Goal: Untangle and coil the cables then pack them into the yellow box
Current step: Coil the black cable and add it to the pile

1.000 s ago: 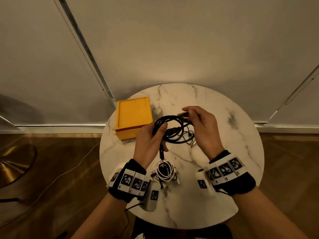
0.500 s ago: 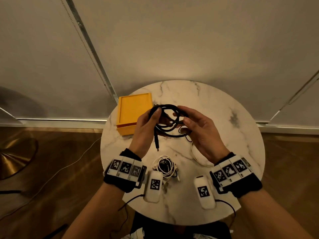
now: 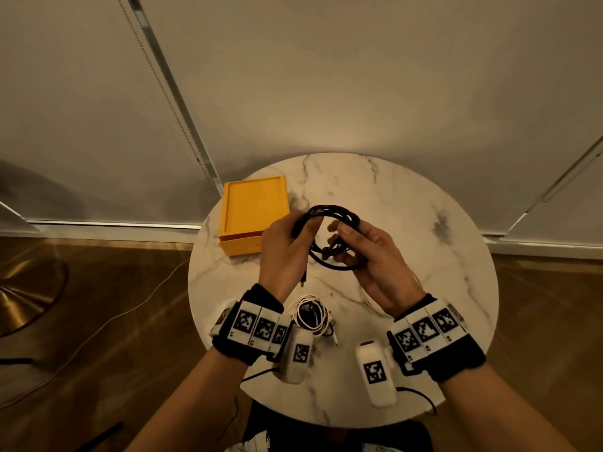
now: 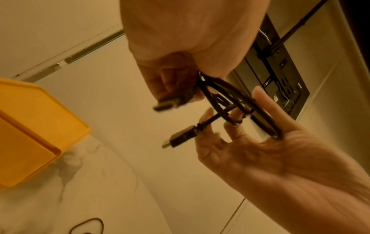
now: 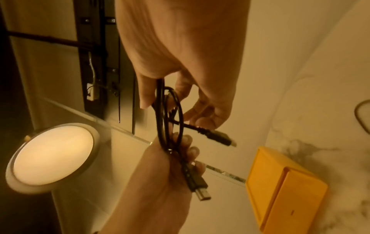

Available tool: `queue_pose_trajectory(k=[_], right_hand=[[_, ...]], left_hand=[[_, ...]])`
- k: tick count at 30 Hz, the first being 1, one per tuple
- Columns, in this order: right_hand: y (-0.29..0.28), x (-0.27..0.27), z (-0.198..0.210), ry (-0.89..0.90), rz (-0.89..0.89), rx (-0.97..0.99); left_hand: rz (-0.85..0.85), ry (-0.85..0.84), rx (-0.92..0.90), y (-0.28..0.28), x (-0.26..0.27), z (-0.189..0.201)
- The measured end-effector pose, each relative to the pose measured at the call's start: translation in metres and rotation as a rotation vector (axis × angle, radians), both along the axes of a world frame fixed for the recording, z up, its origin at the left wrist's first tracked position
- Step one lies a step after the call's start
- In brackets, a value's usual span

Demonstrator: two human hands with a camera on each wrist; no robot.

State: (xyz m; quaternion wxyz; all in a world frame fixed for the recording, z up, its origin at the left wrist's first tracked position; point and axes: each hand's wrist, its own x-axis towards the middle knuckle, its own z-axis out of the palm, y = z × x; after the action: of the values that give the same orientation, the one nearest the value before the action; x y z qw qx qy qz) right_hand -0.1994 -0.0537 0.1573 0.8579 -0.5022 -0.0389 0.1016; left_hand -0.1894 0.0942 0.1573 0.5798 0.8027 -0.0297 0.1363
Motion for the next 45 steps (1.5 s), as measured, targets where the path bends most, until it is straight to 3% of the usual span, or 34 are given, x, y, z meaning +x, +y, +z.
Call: queue_pose_trajectory(k=[4,8,13,18,20,22,25,28,33,38,41,45], right_hand=[[0.009,0.001,-0.003,-0.035,-0.12,-0.139],[0.007,0.003,0.0,-0.106,-0.177,-0.329],[0.006,-0.001,0.003,0.027,-0.018,-0.367],[0.006,0.0,-0.002,0.097,0.068,-0.397],[0.004,-0.003,-0.012,0.115,0.072,-0.392],[-0.002,-0.007,-0.024,0.099,0.074,-0.432],[-0.006,-0.014,-0.041,0.077,0.079,-0.528],[0.002,-0.019,-0.053,0.086,0.079,-0.517],[0.002,-0.018,-0.078,0.101,0.074,-0.58],[0.001,-0.024,-0.118,0.156,0.08,-0.754],[0.005,-0.024,-0.144,0.189,0.07,-0.848],[0.016,-0.023,-0.171,0.213,-0.005,-0.925]], left_hand=[[-0.021,0.023,-0.279,-0.007,-0.001,0.011],[-0.204,0.262,-0.579,0.002,0.006,0.016],[-0.246,0.36,-0.599,0.012,0.01,0.022],[-0.029,0.378,-0.66,0.005,0.008,0.009],[-0.035,0.415,-0.558,0.008,0.004,-0.004],[-0.148,0.463,-0.44,0.014,-0.004,-0.016],[-0.238,0.408,-0.27,0.022,-0.017,-0.036],[-0.137,0.273,-0.042,0.027,-0.023,-0.048],[-0.056,0.296,0.101,0.039,-0.024,-0.077],[-0.07,0.265,0.707,0.047,-0.033,-0.116],[-0.045,0.293,0.777,0.047,-0.035,-0.146],[-0.04,0.426,0.683,0.046,-0.039,-0.183]])
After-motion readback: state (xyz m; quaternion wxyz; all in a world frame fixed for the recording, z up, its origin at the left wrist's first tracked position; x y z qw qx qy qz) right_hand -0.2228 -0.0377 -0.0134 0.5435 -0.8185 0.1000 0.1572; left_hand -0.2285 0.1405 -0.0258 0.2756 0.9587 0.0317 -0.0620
